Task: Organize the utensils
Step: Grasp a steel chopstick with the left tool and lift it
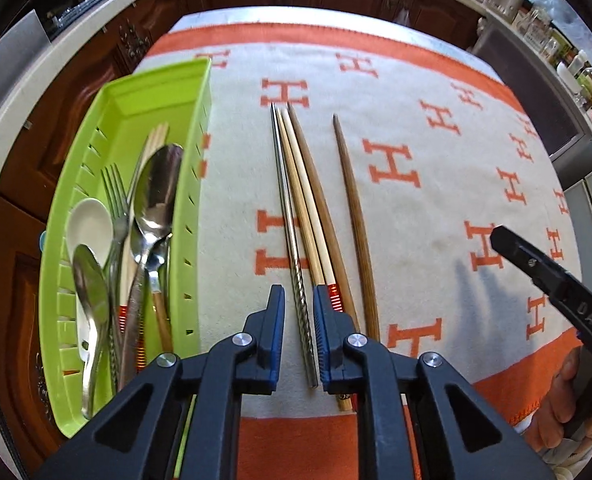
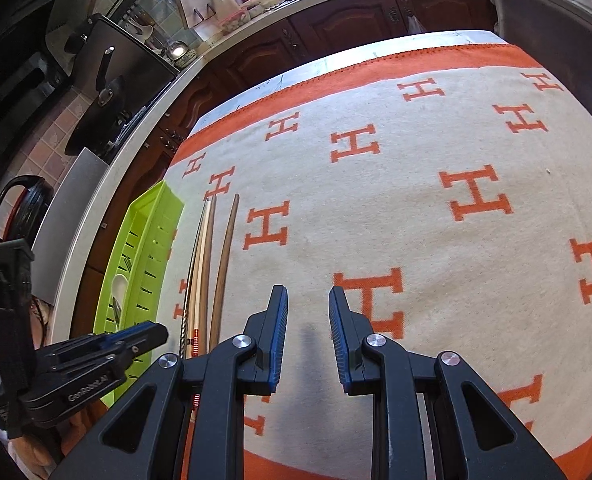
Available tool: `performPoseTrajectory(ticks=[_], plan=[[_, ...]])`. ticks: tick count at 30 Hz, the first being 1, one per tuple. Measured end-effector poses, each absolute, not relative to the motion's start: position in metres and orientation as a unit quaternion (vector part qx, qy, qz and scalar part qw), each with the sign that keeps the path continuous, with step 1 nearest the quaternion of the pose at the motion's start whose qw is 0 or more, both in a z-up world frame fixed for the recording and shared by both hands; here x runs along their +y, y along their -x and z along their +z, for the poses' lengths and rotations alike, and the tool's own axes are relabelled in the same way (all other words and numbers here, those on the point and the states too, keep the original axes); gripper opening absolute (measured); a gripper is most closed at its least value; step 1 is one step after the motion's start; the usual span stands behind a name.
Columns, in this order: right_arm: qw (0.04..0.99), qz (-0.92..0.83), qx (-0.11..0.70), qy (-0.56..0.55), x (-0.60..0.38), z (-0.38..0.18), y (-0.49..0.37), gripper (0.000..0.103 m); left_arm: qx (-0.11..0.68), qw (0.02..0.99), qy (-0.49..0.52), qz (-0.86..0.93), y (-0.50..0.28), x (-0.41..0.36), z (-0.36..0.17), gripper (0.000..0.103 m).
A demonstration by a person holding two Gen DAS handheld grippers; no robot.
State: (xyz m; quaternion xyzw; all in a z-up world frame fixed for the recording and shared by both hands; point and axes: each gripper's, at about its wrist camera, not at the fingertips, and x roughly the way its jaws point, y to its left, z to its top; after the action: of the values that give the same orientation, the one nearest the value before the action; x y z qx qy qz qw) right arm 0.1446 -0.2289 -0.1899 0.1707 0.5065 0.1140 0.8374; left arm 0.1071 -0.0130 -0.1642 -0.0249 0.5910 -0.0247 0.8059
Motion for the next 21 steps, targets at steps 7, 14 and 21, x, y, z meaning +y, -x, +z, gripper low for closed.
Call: performPoseTrajectory(ticks=[7,14,21], plan=[[0.837,0.122,0.504,-0.178,-0.232,-0.194,-0.145,0.021,0.610,0.792,0.018,-0.010,-0.112,-0.015,-0.181,0.012],[0.838,0.128,0.501,-0.175,-0.231,-0.194,-0.144,0.022,0.611,0.791,0.008,-0.007,-0.117,-0.019,-0.188,0.012],[0.835,0.130,0.505,-0.176,-0.229,-0.197,-0.146,0.022,0.602,0.798,0.010,-0.005,-0.136,-0.023,-0.189,0.012]])
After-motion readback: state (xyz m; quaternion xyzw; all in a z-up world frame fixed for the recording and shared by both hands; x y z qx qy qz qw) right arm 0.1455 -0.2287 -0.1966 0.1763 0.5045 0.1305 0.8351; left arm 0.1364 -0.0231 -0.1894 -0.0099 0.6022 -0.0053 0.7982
